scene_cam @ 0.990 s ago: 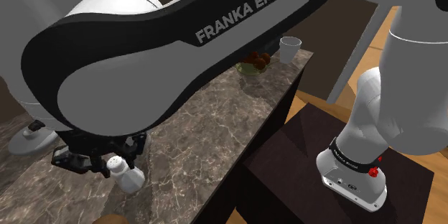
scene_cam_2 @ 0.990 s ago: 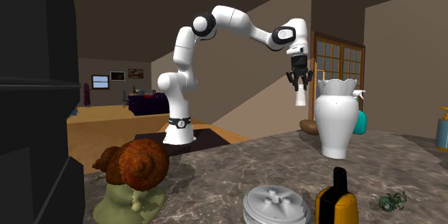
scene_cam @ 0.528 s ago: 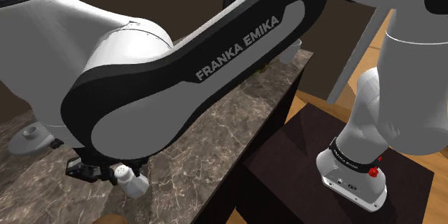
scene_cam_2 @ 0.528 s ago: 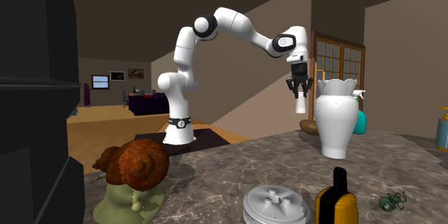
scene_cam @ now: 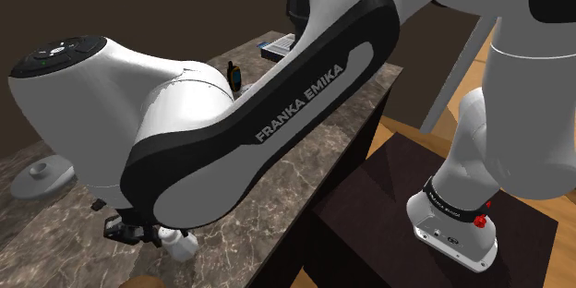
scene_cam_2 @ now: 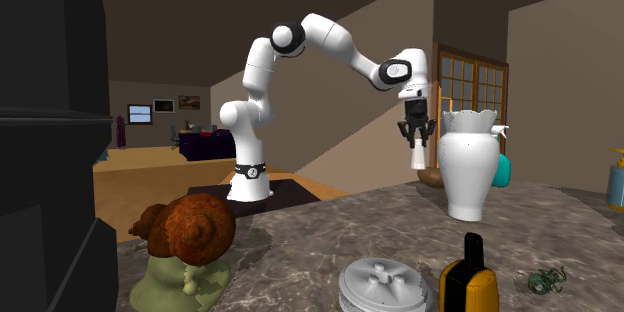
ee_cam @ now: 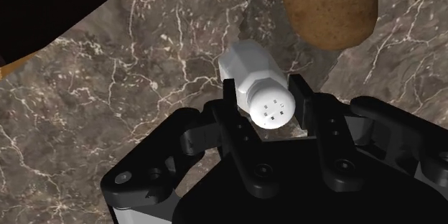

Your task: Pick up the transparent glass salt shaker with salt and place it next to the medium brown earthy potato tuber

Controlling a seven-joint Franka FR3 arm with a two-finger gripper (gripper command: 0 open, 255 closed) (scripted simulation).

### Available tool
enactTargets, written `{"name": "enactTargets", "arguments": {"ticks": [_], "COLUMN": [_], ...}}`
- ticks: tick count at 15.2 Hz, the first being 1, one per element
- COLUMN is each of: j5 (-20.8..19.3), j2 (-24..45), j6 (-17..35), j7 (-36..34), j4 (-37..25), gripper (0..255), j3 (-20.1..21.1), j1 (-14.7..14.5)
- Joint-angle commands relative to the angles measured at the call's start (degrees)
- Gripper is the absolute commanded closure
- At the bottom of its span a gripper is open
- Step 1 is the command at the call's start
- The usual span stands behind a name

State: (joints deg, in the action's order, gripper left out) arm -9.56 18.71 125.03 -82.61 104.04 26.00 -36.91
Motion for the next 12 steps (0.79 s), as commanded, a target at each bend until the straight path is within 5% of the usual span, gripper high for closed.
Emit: {"name": "enactTargets", "arguments": {"ticks": [1, 12], "j5": [-0.54, -3.28], "j2": [0.90, 5.29], "j6": [1.21, 8.03], "j7": [-0.41, -2.16], "j4": [0.37, 3.19], "gripper": [255, 255], "j3": [-0.19, -1.54], "j1": [-0.25, -1.20]}}
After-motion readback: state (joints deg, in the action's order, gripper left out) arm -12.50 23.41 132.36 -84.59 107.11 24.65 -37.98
